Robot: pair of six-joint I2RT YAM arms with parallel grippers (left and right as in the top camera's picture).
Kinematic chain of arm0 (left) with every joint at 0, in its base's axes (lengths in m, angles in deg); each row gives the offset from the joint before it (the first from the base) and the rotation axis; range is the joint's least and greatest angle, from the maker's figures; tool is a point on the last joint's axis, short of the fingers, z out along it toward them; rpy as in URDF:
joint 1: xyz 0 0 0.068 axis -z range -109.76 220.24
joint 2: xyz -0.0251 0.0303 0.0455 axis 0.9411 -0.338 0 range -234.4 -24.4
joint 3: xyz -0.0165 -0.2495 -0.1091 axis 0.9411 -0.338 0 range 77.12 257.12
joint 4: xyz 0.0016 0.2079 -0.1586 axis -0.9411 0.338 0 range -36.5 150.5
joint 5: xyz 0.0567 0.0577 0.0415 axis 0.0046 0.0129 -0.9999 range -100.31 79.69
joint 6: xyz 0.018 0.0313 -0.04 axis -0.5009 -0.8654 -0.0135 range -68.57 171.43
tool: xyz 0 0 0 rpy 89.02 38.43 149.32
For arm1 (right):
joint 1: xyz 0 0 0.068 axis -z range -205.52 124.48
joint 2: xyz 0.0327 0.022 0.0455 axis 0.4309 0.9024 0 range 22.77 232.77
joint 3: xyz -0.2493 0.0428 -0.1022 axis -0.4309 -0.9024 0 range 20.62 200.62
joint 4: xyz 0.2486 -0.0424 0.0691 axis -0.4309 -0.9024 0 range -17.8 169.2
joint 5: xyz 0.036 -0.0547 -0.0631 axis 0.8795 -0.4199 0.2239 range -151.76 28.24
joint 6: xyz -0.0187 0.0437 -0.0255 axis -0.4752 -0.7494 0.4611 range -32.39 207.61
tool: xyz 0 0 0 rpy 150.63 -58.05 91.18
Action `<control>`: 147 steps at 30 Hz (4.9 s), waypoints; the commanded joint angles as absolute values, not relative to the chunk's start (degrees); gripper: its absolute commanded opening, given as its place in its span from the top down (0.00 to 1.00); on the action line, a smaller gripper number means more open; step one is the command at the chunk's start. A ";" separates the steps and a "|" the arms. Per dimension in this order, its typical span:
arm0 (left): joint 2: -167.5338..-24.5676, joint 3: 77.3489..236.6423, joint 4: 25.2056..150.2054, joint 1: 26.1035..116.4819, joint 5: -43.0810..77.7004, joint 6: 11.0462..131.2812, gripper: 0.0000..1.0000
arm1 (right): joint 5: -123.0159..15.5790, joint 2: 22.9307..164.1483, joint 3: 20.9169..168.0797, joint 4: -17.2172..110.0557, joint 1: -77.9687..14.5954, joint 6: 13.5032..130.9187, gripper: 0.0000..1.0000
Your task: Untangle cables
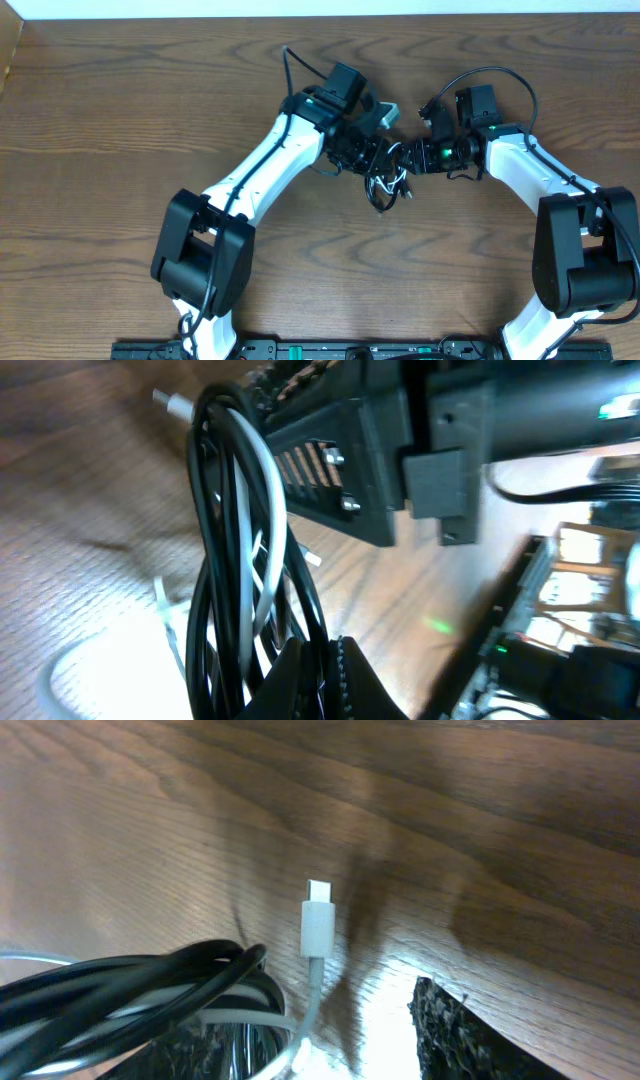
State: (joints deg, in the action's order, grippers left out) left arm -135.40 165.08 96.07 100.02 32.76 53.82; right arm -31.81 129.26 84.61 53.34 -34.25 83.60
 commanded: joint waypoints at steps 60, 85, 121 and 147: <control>-136.02 161.96 89.86 100.22 3.82 61.21 0.42 | -31.19 129.81 84.26 52.64 -32.51 80.28 0.85; -144.32 161.24 86.38 102.38 1.20 61.19 0.51 | -31.87 129.81 84.08 45.10 -35.24 73.43 0.86; -140.87 154.64 81.92 101.47 32.81 46.50 0.93 | -54.95 129.83 83.38 44.59 -44.79 62.29 0.99; -138.64 154.64 84.70 99.67 40.06 40.97 0.92 | -46.60 121.66 89.33 28.20 -39.39 72.98 0.99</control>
State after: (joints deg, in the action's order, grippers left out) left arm -140.34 155.29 84.55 99.87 38.51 42.28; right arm -47.41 121.29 89.57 29.45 -40.42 73.17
